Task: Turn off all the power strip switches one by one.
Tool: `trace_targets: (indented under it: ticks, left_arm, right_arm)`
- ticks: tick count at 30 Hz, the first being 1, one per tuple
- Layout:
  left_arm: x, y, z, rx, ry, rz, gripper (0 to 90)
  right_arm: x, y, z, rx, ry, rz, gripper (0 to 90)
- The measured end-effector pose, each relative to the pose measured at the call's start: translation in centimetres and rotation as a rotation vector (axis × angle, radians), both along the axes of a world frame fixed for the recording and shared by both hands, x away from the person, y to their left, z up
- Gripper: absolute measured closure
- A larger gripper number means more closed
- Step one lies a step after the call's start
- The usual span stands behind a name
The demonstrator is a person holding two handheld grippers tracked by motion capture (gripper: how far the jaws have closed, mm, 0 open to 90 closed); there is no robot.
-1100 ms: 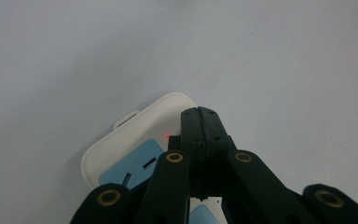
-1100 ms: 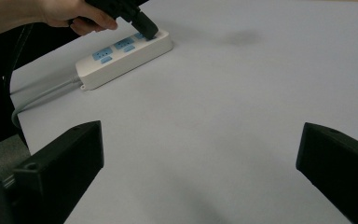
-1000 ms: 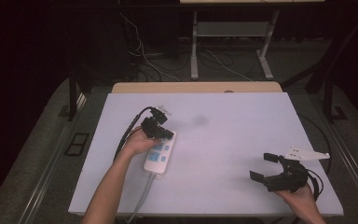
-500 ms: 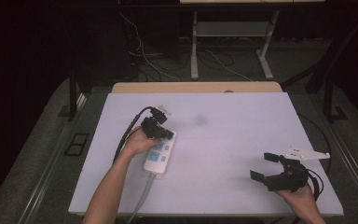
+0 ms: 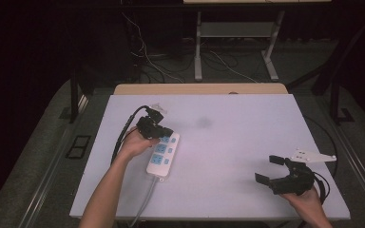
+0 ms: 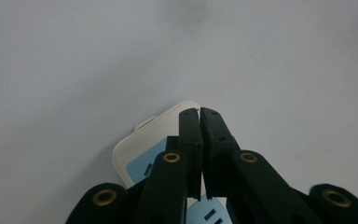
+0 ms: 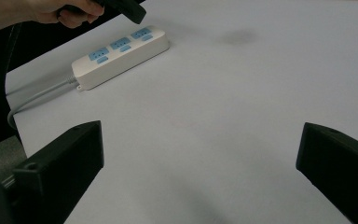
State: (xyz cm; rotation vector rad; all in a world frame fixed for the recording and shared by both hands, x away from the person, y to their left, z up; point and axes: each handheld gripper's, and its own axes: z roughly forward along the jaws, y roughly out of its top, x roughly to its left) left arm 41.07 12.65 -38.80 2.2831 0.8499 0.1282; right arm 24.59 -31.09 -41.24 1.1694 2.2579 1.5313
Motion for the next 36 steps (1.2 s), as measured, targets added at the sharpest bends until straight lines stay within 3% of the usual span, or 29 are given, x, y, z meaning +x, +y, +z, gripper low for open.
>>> trace_targets:
  ticks: [3,8,16,20,28,36]
  left_arm:
    - [-0.4,0.6,0.3,-0.008,-0.01,0.009,80.0]
    - [-1.1,1.6,0.8,-0.051,-0.033,0.048,63.2]
    - [-2.7,3.4,1.6,-0.105,-0.042,0.086,19.2]
    - [-3.6,3.9,1.7,-0.102,-0.054,0.111,0.0]
    - [-6.1,5.4,1.8,-0.168,-0.085,0.138,0.0]
    - [-8.3,6.3,1.4,-0.198,-0.111,0.159,0.0]
  right_arm:
    - [0.0,0.0,0.0,0.0,0.001,0.0,0.4]
    - [0.0,0.1,0.0,0.001,0.001,0.0,0.5]
    - [-0.1,0.2,0.0,0.002,-0.001,0.003,0.5]
    - [-0.1,0.3,0.0,0.001,0.0,0.003,0.4]
    - [-0.1,0.4,0.0,-0.001,0.0,0.005,0.5]
    - [-0.1,0.5,0.1,-0.002,0.001,0.006,0.4]
